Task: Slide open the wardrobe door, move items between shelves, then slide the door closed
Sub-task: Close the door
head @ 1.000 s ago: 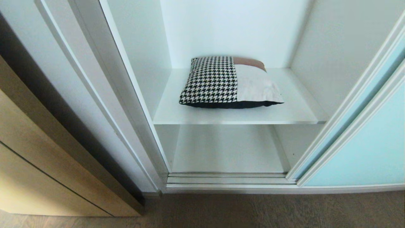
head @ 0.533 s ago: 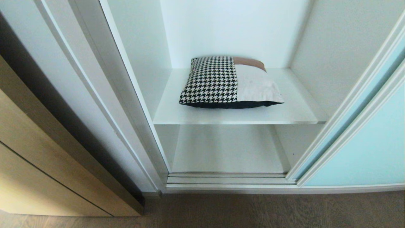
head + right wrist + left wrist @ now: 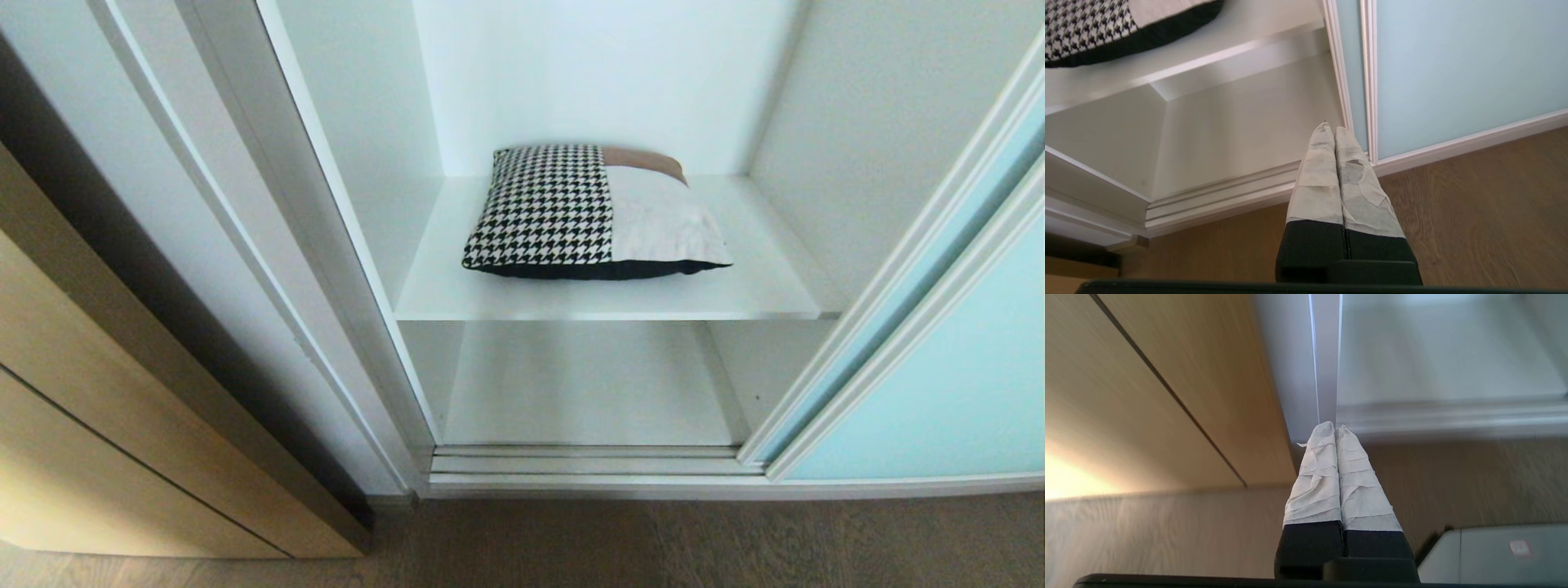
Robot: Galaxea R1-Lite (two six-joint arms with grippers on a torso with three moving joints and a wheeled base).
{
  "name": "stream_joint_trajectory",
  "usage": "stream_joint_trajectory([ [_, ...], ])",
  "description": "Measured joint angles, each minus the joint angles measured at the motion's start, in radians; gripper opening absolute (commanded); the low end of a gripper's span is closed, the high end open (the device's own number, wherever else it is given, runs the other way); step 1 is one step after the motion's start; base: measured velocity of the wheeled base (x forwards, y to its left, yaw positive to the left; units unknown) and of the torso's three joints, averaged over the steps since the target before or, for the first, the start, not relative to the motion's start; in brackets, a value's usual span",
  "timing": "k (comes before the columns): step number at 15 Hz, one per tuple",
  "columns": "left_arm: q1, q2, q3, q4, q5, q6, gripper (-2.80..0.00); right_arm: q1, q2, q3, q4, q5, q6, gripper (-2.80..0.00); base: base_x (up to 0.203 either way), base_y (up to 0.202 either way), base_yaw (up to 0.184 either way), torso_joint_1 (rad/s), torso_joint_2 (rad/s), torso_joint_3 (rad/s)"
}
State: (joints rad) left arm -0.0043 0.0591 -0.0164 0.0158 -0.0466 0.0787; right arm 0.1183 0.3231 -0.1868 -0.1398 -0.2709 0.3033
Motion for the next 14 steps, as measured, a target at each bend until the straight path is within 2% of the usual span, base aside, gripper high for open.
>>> stream_joint_trajectory([
  [5, 0.001, -0.056, 0.015, -0.006, 0.004, 0.002, -2.80, 0.001, 0.001, -0.016, -0.003, -0.006, 0.004, -2.80, 0.000, 0.000, 0.000, 0.000, 0.00, 0.000],
  [14, 0.002, -0.061, 0.016, -0.004, 0.007, -0.015, -2.80, 0.002, 0.023, -0.064, 0.031, 0.010, 0.002, -2.80, 0.000, 0.000, 0.000, 0.000, 0.00, 0.000],
])
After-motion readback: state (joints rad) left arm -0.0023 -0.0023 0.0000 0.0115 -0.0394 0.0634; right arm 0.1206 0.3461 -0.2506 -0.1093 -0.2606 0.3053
